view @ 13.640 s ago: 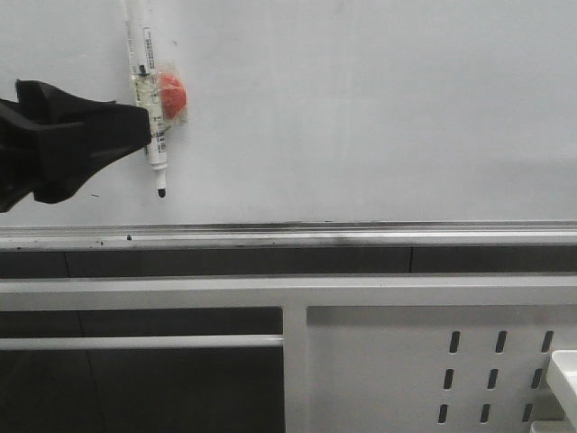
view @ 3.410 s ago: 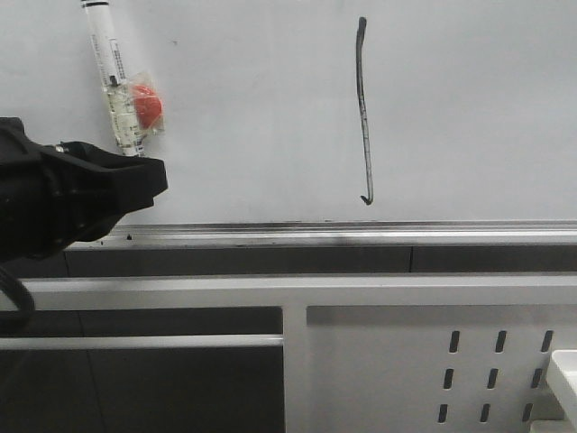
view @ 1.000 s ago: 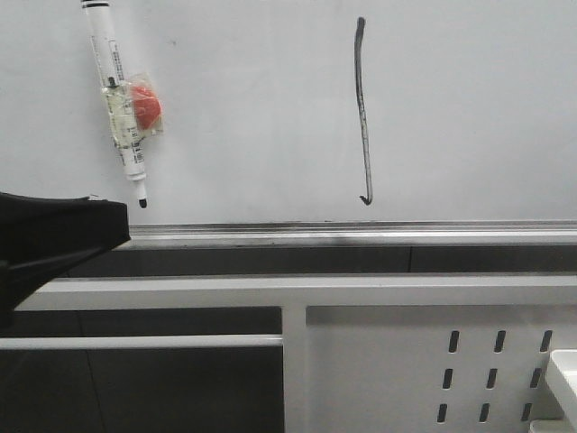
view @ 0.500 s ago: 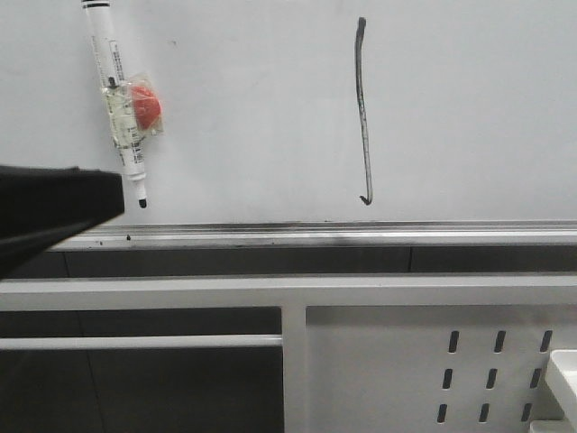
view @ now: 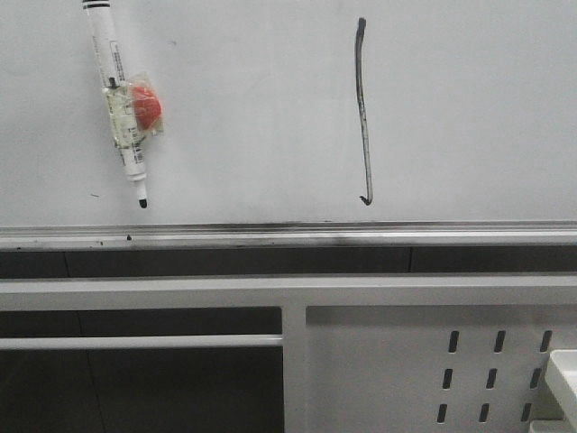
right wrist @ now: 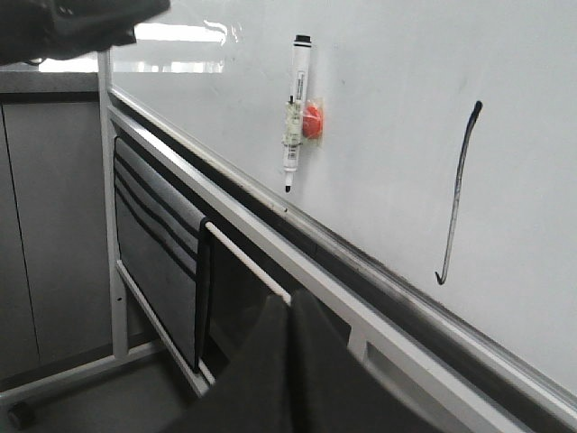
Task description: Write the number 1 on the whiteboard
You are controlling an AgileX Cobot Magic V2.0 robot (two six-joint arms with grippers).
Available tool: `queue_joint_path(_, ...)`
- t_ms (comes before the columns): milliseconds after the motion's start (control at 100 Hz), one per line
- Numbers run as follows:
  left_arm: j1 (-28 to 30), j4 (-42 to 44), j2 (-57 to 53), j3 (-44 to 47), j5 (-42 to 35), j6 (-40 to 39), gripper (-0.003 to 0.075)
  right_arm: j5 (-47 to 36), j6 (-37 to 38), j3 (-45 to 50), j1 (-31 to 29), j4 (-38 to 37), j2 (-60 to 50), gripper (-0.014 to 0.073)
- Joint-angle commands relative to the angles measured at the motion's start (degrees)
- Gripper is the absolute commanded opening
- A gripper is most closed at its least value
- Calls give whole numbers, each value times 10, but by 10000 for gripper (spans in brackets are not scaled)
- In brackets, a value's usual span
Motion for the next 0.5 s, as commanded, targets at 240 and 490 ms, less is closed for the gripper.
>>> queue_joint_path(240,-1,-2,-176,20,-47,151,-20,-44,-1,-13,-3,-2,13,-69)
queue_joint_path(490,-1,-112,-296,59,-90,287,-20,-44,-1,-13,-3,-2,13,-69)
